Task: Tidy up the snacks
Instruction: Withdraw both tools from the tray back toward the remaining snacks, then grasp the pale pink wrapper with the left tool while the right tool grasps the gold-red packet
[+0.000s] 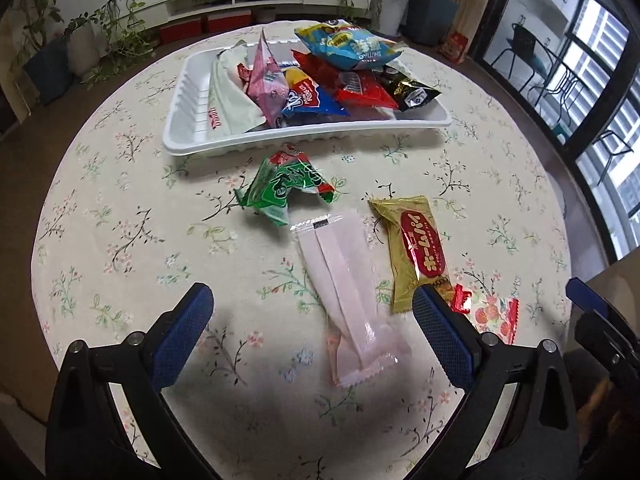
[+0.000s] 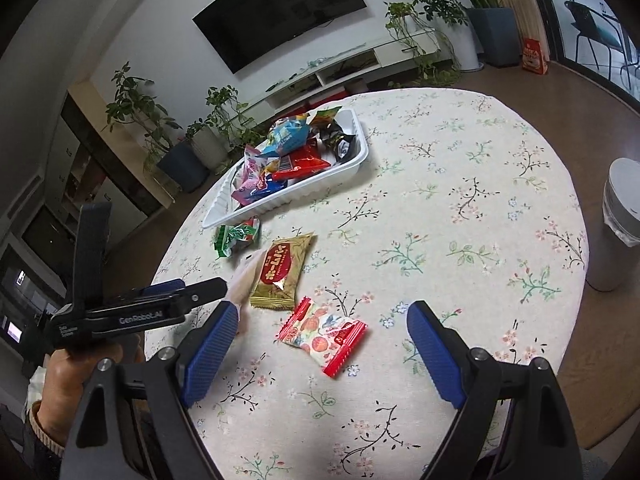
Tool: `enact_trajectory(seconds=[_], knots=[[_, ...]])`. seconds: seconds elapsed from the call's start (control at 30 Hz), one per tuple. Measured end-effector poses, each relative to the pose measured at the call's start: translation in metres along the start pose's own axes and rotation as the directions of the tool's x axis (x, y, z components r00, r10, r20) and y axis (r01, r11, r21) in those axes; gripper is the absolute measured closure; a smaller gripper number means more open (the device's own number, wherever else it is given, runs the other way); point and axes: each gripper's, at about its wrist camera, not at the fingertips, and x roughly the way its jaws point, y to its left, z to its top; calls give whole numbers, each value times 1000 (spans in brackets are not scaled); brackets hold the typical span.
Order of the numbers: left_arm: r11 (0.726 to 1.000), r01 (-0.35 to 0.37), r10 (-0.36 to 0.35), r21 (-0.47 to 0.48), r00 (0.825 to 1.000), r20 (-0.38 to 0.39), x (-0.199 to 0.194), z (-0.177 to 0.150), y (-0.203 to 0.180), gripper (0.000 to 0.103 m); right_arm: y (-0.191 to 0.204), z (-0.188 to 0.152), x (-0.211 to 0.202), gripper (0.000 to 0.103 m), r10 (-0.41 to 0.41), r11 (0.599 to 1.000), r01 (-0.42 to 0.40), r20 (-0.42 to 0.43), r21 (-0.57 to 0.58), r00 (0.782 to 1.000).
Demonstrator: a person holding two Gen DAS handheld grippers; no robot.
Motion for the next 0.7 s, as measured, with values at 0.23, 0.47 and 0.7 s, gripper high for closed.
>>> enact_trajectory(seconds=[0.23,0.47,0.7], knots=[[999,-28,31,34,996,-81,31,9,-1,43,1,0,1,14,3,1000,-3,-3,-18,1000],[999,-26,29,41,996,-87,41,12,-1,44,9,-2,3,14,-12,998,12,-2,-60,1000],[995,-47,54,85,996,-76,39,14,-4,70,15,-4,4,14,-24,995,23,-5,-93,1000]])
